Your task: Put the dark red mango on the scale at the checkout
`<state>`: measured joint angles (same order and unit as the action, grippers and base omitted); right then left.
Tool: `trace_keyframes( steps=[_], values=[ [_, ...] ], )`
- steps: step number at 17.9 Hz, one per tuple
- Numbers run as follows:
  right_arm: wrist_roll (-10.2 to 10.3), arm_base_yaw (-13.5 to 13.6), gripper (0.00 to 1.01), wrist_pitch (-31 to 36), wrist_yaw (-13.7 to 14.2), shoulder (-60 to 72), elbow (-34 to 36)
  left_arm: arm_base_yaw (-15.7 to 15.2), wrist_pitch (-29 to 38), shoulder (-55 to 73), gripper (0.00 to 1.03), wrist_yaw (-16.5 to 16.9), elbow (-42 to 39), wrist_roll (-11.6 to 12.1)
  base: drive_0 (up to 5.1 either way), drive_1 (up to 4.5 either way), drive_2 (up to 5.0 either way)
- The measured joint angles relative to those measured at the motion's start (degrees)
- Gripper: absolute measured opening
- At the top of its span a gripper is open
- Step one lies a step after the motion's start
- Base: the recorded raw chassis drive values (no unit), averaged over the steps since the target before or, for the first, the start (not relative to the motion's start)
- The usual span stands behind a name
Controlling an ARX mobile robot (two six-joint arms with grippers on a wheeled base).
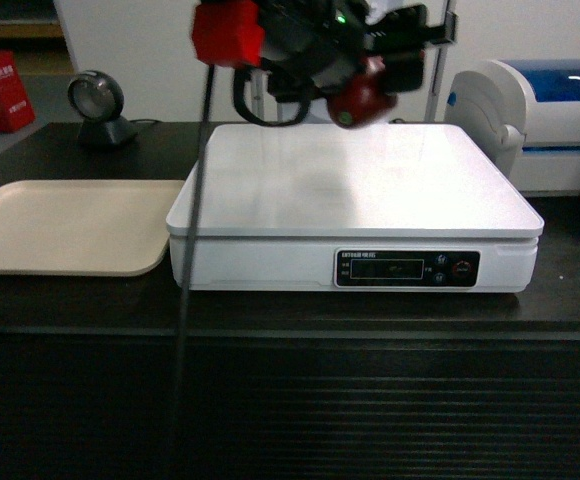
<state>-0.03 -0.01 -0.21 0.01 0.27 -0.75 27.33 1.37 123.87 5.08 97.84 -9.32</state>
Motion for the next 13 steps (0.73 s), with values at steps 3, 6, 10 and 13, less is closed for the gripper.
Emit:
trace_keyframes(
  steps=[3, 6, 10, 13],
  values=[
    [0.0, 0.0, 0.98, 0.0, 0.0, 0.0, 0.0, 2.21, -3.21, 5.77, 0.62, -1.53, 6.25, -3.54, 0.0, 0.0, 0.0],
    [0.0, 0.0, 0.98, 0.0, 0.0, 0.0, 0.0, 1.97, -8.17, 9.97, 0.62, -5.88, 13.79, -8.41, 0.0, 0.0, 0.0],
    [0.0, 0.0, 0.98, 0.0, 0.0, 0.0, 0.0, 2.36, -12.61, 14.08, 0.62, -8.79, 19.45, -10.62, 0.0, 0.0, 0.0],
    [0.0, 0.0, 0.98, 0.0, -0.02, 0.0, 0.0, 2.75, -13.29, 15.98, 0.62, -10.19, 19.69, -10.47, 0.0, 0.0, 0.0]
  ],
)
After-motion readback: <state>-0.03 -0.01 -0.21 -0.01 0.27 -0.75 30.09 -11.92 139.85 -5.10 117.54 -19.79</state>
